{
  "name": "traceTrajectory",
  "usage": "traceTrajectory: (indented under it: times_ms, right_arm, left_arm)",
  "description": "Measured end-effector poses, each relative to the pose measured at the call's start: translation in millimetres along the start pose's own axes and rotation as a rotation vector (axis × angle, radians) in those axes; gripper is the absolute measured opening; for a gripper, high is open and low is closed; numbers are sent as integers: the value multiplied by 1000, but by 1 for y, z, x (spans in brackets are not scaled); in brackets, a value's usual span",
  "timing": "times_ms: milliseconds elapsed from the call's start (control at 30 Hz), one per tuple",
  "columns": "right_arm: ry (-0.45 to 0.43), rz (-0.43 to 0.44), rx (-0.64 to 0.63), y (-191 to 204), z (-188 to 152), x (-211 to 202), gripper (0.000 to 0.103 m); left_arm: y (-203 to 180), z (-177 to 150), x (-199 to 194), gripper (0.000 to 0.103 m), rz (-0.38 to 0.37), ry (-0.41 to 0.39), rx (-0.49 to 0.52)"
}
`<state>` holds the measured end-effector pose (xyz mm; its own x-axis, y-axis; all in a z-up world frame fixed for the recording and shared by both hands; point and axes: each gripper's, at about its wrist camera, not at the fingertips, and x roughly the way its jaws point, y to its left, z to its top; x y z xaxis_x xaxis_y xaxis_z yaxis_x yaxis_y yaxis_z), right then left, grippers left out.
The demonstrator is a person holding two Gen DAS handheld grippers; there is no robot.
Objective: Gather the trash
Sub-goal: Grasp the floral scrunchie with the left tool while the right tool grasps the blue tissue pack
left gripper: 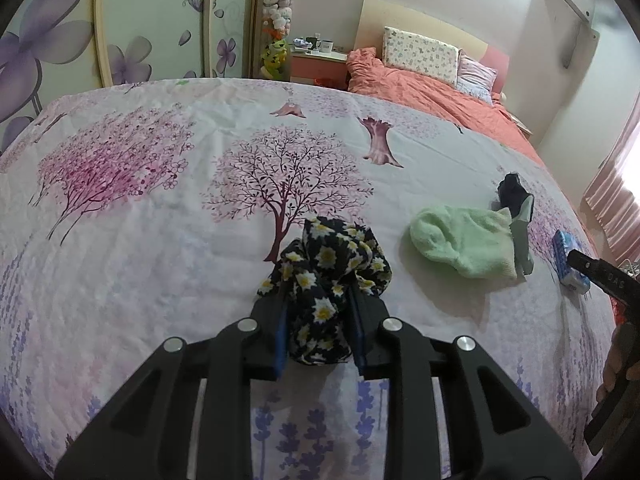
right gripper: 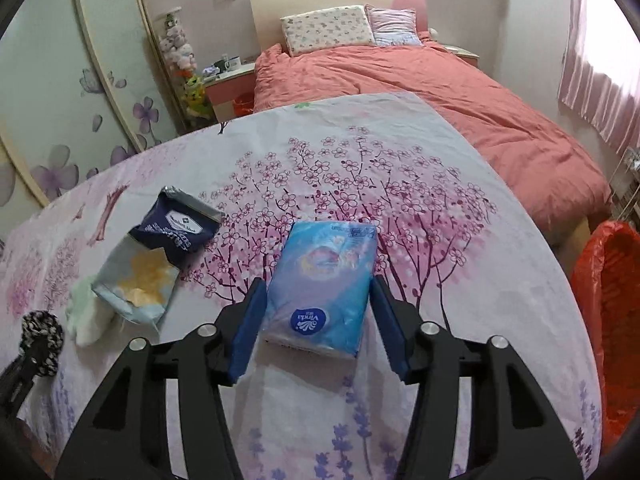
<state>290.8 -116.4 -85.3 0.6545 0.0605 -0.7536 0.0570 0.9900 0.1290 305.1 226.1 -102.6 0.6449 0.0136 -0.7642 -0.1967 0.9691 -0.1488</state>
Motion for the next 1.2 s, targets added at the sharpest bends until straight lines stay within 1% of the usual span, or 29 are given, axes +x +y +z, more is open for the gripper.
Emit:
traceTrajectory:
  times_ms: [67, 133, 233, 300, 333, 367, 400, 433, 633, 767, 1033, 1200]
  right_arm:
    - [-15, -12, 20, 2, 4, 0, 73]
    - [-20, -37, 30, 7, 6, 4, 75]
    - [1, -94, 29, 10, 6, 13, 75]
    - [29, -112, 23, 9, 1, 19, 74]
    - [31, -112, 17, 6, -1, 18, 70]
    - [20, -123, -8, 6, -4, 16, 63]
    - [20, -124, -20, 5, -6, 14, 59]
    - [20, -119, -31, 4, -9, 12, 58]
    - [17, -113, -15, -7, -18, 2, 57]
    - [19, -123, -17, -5, -17, 4, 58]
    - [20, -113, -10, -7, -17, 6, 59]
    - [23, -108, -17, -6, -17, 6, 62]
  left_arm:
    - [0, 0, 0, 26, 0, 0, 0]
    - [0, 0, 0, 26, 0, 0, 0]
    - [0, 0, 0, 26, 0, 0, 0]
    - [0, 0, 0, 26, 1, 0, 0]
    - [0, 0, 0, 26, 0, 0, 0]
    - [0, 0, 0, 26, 0, 0, 0]
    - [0, 0, 0, 26, 0, 0, 0]
    - [0, 0, 0, 27, 0, 0, 0]
    - [0, 0, 0, 27, -2, 0, -2]
    - [1, 0, -1, 27, -15, -1, -13]
    - [6, 0, -1, 27, -44, -4, -39]
    - [6, -1, -2, 27, -41, -4, -36]
